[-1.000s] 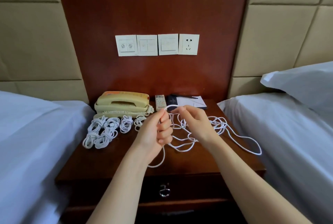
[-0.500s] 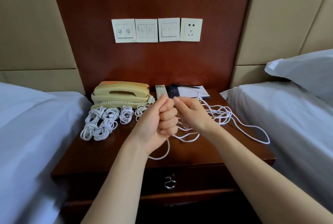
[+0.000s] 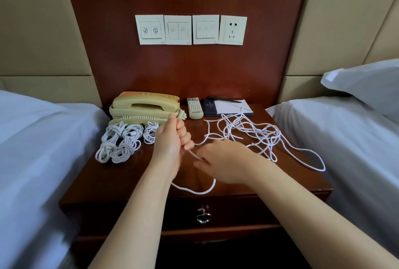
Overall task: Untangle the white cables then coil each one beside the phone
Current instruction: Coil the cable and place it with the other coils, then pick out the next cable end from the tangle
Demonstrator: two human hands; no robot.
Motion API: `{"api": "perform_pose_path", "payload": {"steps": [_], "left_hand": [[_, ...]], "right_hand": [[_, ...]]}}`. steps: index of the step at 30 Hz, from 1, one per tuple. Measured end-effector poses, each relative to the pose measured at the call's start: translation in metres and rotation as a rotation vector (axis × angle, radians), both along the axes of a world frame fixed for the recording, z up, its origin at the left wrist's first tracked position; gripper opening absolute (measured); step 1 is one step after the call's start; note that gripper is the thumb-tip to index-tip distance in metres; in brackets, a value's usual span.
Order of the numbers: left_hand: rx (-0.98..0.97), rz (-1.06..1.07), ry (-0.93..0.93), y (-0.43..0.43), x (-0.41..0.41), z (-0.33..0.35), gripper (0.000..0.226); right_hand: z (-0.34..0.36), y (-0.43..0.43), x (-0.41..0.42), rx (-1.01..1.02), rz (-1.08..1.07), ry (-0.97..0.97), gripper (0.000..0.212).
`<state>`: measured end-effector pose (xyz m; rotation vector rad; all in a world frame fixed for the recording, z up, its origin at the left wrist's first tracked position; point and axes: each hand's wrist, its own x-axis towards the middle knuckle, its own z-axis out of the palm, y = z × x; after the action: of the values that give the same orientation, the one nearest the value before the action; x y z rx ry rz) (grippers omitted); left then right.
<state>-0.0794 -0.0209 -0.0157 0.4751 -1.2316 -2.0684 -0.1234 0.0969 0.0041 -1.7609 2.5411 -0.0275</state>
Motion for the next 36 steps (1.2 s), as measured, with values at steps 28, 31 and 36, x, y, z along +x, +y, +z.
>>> {"api": "perform_pose_path", "payload": {"steps": [28, 31, 36], "left_hand": [[0.133, -0.754, -0.022, 0.035, 0.004, -0.002, 0.049], [0.138, -0.706, 0.017, 0.035, 0.003, -0.003, 0.052], [0.221, -0.593, 0.121, 0.029, 0.002, -0.002, 0.054]], "right_hand": [[-0.015, 0.007, -0.06, -0.916, -0.012, -0.766, 0.02], [-0.027, 0.002, -0.059, -0.846, -0.076, -0.726, 0.032], [-0.034, -0.004, -0.047, -0.624, -0.164, -0.653, 0.032]]}}
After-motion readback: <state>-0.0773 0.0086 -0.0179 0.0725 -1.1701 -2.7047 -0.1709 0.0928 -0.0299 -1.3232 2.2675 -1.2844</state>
